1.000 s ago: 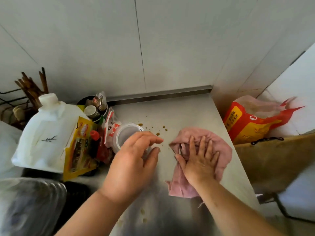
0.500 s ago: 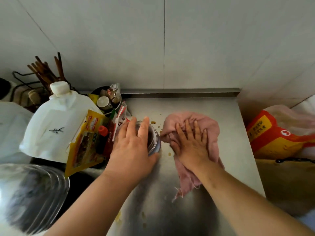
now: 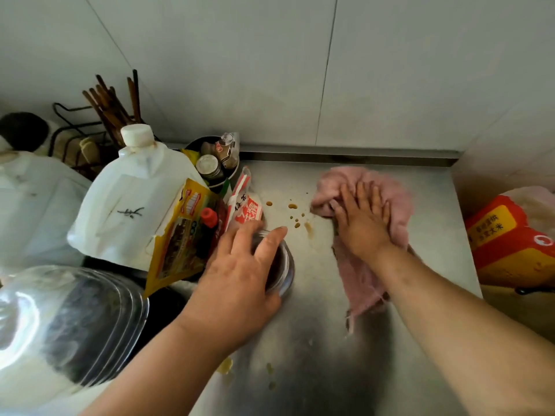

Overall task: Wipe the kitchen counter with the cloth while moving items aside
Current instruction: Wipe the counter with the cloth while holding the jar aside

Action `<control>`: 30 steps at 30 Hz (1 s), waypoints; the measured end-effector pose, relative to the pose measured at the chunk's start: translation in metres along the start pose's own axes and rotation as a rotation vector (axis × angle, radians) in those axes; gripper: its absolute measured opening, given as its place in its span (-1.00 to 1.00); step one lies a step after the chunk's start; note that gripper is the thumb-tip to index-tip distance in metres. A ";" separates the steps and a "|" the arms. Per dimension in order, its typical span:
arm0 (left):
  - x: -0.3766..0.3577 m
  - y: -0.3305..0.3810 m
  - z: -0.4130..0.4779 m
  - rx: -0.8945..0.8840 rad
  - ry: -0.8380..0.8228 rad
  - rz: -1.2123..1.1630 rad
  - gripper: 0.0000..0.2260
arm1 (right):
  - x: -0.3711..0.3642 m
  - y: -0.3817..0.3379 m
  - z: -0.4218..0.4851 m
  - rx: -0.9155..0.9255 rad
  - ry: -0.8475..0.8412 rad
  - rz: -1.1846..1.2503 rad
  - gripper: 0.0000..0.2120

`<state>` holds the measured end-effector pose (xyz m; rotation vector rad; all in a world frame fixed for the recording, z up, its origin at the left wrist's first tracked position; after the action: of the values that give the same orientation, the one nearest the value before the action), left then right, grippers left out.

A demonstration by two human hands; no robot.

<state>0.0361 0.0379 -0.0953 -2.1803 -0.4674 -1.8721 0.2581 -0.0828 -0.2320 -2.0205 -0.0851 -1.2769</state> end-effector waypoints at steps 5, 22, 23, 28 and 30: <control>-0.003 -0.007 -0.014 0.001 0.003 0.007 -0.15 | -0.025 -0.070 0.036 0.141 -0.150 0.019 -0.48; -0.001 0.000 -0.005 -0.045 0.016 0.032 -0.16 | 0.021 0.038 -0.042 0.243 -0.055 -0.167 -0.47; -0.001 0.003 -0.004 -0.049 0.015 0.039 -0.17 | 0.029 0.050 -0.030 0.155 0.001 -0.183 -0.45; -0.003 0.015 -0.003 -0.025 0.019 0.028 -0.17 | 0.030 0.043 0.018 -0.175 0.145 -0.073 -0.41; -0.003 0.022 -0.003 -0.012 0.005 0.033 -0.17 | 0.017 0.021 0.017 -0.130 0.148 -0.014 -0.43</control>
<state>0.0408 0.0164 -0.0974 -2.1773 -0.4175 -1.8671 0.2884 -0.0930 -0.2341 -2.0287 0.0553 -1.4699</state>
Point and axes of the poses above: each hand's wrist, its own z-axis towards the middle knuckle, its own x-axis out of the back of the hand, y = z × x, the point moved 2 cm from there along z, towards the middle knuckle, and after that the axes turned 14 degrees about z, right-handed, at the moved point
